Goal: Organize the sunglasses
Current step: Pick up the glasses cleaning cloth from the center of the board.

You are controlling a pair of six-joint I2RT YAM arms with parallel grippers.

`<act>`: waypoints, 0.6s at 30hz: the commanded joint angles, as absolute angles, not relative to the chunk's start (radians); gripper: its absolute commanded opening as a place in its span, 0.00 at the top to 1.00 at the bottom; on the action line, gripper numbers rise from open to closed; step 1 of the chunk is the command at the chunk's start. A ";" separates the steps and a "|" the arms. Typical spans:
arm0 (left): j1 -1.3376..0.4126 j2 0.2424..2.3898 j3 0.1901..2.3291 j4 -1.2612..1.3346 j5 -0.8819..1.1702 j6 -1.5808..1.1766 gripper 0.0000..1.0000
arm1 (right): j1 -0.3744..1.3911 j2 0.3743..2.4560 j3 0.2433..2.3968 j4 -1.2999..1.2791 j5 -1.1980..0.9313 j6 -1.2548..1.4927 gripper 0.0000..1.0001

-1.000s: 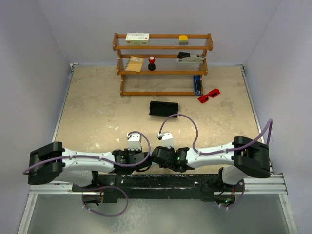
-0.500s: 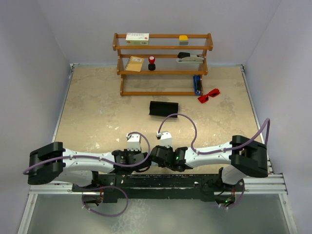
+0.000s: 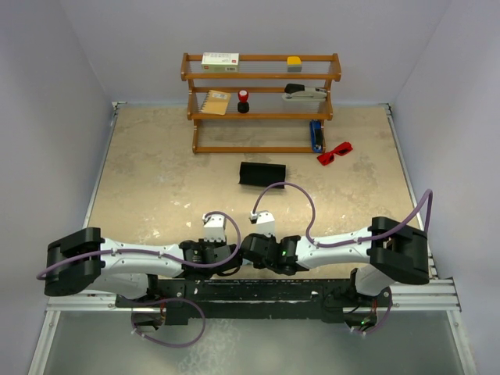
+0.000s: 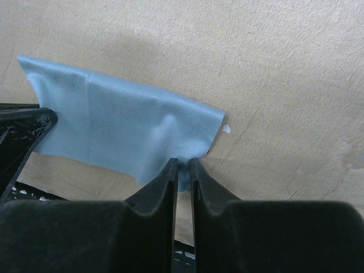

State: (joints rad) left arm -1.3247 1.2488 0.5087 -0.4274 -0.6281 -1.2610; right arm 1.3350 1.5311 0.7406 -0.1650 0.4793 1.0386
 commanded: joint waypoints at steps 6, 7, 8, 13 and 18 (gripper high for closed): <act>-1.331 1.232 0.507 -0.388 -0.636 -1.262 1.00 | 1.338 1.522 0.753 -0.179 0.510 1.055 0.81; -1.331 1.231 0.506 -0.386 -0.635 -1.260 1.00 | 1.338 1.518 0.755 -0.189 0.517 1.058 0.79; -1.331 1.227 0.503 -0.385 -0.635 -1.260 1.00 | 1.338 1.513 0.758 -0.197 0.524 1.058 0.77; -1.331 1.201 0.482 -0.379 -0.632 -1.263 1.00 | 1.338 1.502 0.785 -0.233 0.557 1.065 0.66; -1.331 1.178 0.465 -0.369 -0.624 -1.254 1.00 | 1.347 1.544 0.834 -0.261 0.574 1.068 0.63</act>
